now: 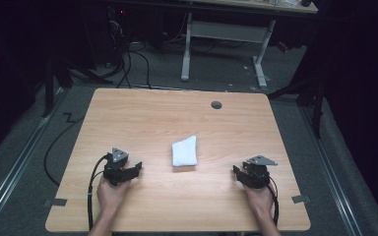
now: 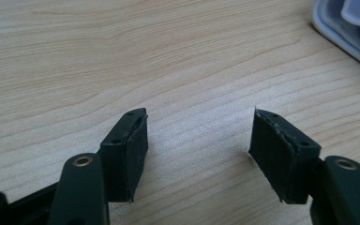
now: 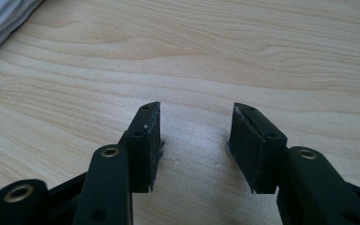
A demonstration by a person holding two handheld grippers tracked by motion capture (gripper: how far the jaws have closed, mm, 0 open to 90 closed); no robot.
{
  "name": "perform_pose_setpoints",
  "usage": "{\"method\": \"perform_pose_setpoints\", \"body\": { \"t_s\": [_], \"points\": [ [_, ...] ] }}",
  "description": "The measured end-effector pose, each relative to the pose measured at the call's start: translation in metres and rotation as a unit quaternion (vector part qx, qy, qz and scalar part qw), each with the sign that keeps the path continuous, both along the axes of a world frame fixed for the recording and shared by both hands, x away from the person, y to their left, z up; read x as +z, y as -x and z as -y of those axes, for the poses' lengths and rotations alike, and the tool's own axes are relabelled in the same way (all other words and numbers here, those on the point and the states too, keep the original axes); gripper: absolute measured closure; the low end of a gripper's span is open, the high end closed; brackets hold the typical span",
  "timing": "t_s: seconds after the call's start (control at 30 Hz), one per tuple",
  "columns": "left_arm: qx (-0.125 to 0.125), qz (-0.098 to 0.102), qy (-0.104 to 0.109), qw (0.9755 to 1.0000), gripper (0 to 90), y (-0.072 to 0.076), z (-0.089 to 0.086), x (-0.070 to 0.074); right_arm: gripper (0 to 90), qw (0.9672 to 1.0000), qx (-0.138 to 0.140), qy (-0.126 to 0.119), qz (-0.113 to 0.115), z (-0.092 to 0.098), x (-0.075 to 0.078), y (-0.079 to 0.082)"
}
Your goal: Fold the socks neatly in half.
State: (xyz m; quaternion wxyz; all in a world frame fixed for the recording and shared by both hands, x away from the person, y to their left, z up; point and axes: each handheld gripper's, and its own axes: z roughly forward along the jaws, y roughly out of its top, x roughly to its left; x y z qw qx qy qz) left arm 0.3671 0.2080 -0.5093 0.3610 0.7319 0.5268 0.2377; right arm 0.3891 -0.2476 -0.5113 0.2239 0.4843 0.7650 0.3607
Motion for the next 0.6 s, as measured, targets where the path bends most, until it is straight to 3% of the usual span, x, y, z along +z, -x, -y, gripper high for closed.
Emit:
{"method": "perform_pose_setpoints", "body": {
  "t_s": [0.17, 0.4, 0.6],
  "points": [
    [0.0, 0.001, -0.022, 0.9998, 35.9, 0.0003, 0.0038, -0.0002, 49.0, 1.0, -0.001, 0.007, 0.001, -0.0003, -0.0003, -0.0004],
    [-0.002, -0.001, -0.025, 0.9997, 32.4, 0.0007, 0.0045, -0.0004, 41.4, 0.9999, -0.011, 0.01, -0.002, 0.0, -0.0006, -0.0014],
    [-0.008, -0.002, -0.025, 0.9996, 29.3, 0.0009, 0.0051, -0.0007, 40.3, 0.9999, -0.009, 0.012, -0.002, -0.0003, -0.0006, -0.0014]
  ]
}}
